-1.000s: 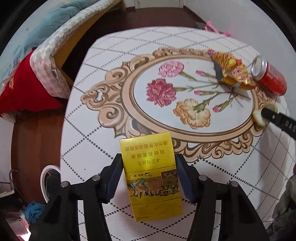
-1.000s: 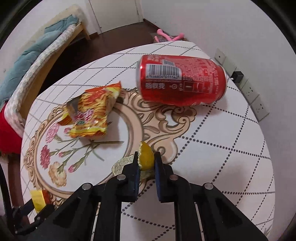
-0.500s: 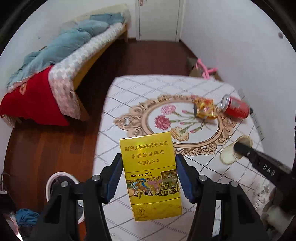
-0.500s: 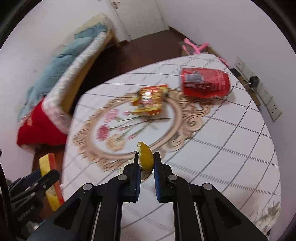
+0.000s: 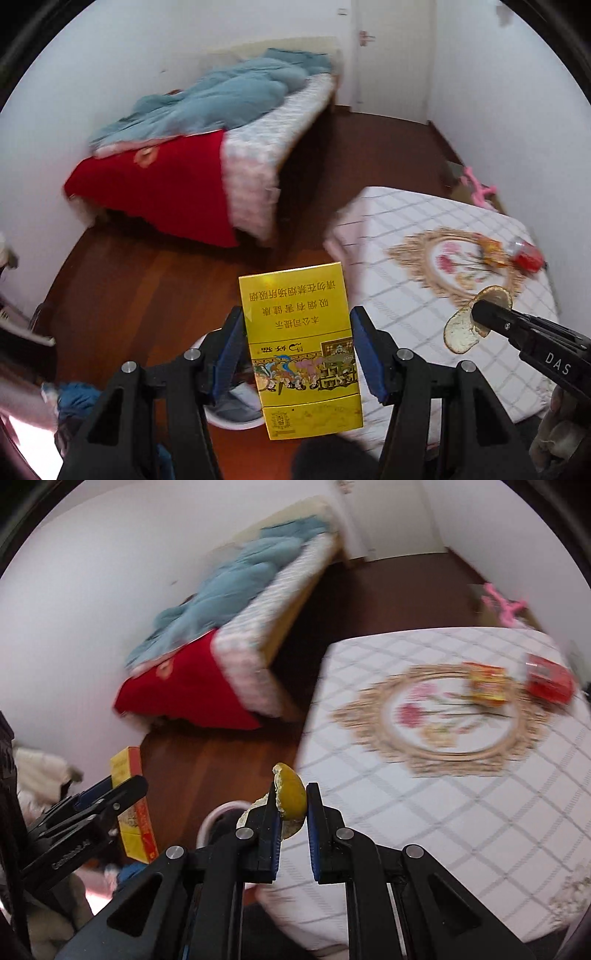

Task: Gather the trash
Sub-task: 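Carry the yellow box and peel over the white bin with both tools, then open both tools to drop the box and peel into the bin, then move both tools back over the table toward the snack bag and can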

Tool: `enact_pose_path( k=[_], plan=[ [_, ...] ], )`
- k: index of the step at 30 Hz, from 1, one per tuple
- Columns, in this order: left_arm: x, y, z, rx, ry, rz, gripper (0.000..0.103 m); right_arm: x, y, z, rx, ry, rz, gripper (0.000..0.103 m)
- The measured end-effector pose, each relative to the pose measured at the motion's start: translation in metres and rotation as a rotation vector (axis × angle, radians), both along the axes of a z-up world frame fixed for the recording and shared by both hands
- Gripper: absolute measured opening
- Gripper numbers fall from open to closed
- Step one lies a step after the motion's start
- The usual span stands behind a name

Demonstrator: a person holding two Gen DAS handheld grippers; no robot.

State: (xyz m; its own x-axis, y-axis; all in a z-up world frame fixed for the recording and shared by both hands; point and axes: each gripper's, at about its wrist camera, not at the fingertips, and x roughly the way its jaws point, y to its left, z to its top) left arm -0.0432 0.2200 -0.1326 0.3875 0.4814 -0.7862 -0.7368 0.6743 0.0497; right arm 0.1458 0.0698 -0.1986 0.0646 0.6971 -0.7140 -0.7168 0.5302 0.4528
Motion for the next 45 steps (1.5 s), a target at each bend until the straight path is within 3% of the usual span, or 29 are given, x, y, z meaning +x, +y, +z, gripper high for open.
enact_pose_path(
  k=[6,17,26,34,36,37,38,39,41,45],
  plan=[
    [-0.060,0.046,-0.033,-0.033,0.043,0.125,0.054,-0.071,0.092,-0.026,-0.070,0.010,0.172,0.013],
    [-0.104,0.118,-0.143,-0.263,0.092,0.244,0.054,-0.132,0.224,-0.148,-0.354,0.077,0.367,0.013],
    [-0.093,0.158,-0.220,-0.400,0.118,0.262,0.054,-0.129,0.270,-0.226,-0.500,0.103,0.388,0.013],
    [-0.099,0.163,-0.225,-0.465,0.074,0.307,0.058,-0.123,0.280,-0.263,-0.518,0.163,0.430,0.017],
    [-0.102,0.164,-0.224,-0.456,0.075,0.325,0.074,-0.126,0.282,-0.265,-0.517,0.161,0.449,0.025],
    [-0.105,0.163,-0.222,-0.444,0.086,0.338,0.088,-0.126,0.282,-0.264,-0.510,0.156,0.455,0.038],
    [-0.109,0.163,-0.219,-0.433,0.092,0.352,0.093,-0.127,0.281,-0.261,-0.506,0.140,0.459,0.046],
    [-0.112,0.163,-0.217,-0.424,0.095,0.362,0.093,-0.127,0.281,-0.258,-0.505,0.126,0.460,0.061],
    [-0.119,0.162,-0.214,-0.405,0.111,0.383,0.096,-0.128,0.278,-0.251,-0.498,0.102,0.465,0.081],
    [-0.131,0.159,-0.205,-0.371,0.118,0.399,0.099,-0.130,0.272,-0.234,-0.501,0.035,0.465,0.099]
  ],
)
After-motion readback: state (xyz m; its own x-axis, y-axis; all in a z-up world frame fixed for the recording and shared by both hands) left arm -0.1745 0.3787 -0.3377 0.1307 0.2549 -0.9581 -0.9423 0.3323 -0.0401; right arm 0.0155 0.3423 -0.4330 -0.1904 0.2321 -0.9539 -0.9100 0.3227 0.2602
